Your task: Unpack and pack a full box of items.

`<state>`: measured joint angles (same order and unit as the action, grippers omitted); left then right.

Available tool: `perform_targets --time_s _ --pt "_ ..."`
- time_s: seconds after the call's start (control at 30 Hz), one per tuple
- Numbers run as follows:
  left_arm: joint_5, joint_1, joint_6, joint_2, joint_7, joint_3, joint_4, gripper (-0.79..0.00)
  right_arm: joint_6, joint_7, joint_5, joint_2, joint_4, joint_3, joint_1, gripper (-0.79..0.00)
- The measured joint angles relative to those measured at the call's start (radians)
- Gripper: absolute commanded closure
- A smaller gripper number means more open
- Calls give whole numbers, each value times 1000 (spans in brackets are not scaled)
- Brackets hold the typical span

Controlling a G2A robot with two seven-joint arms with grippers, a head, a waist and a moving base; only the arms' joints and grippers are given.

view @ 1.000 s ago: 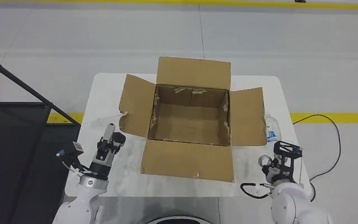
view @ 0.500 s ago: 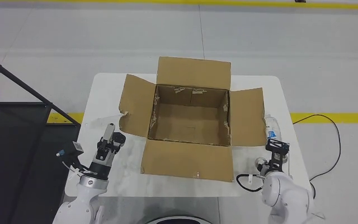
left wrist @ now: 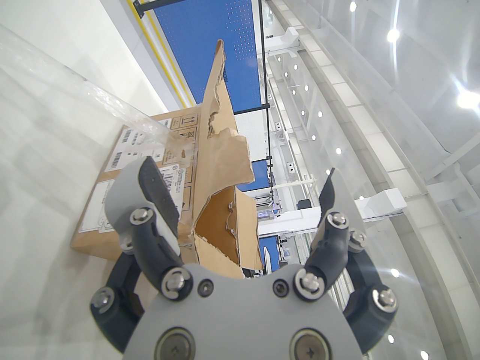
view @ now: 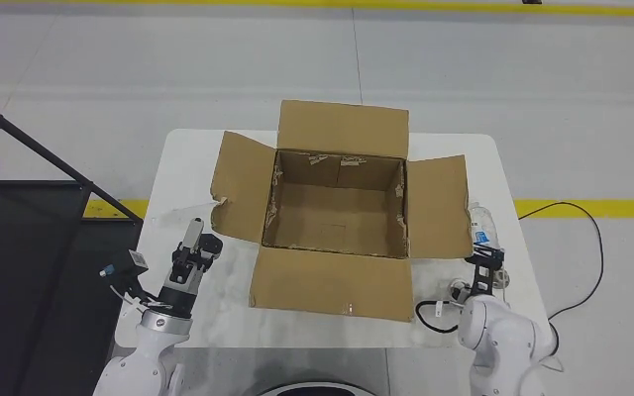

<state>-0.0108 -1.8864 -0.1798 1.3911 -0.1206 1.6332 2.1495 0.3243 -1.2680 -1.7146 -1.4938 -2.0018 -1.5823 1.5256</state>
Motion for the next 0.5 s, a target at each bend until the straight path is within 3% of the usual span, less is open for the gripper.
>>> perform_targets --time_s 0.1,0.17,0.23,0.27,0.5 --pt "0 0 0 0 0 0 0 -785 0 3 4 -1 17 -1 -10 -68" --pt "0 0 0 0 0 0 0 -785 0 5 8 -1 28 -3 -15 -194" --pt "0 0 0 0 0 0 0 -785 1 8 11 -2 34 -5 -18 -234" --pt "0 0 0 0 0 0 0 -785 3 9 12 -2 37 -6 -19 -289" --pt "0 0 0 0 0 0 0 -785 10 23 20 -4 37 -8 -19 -280"
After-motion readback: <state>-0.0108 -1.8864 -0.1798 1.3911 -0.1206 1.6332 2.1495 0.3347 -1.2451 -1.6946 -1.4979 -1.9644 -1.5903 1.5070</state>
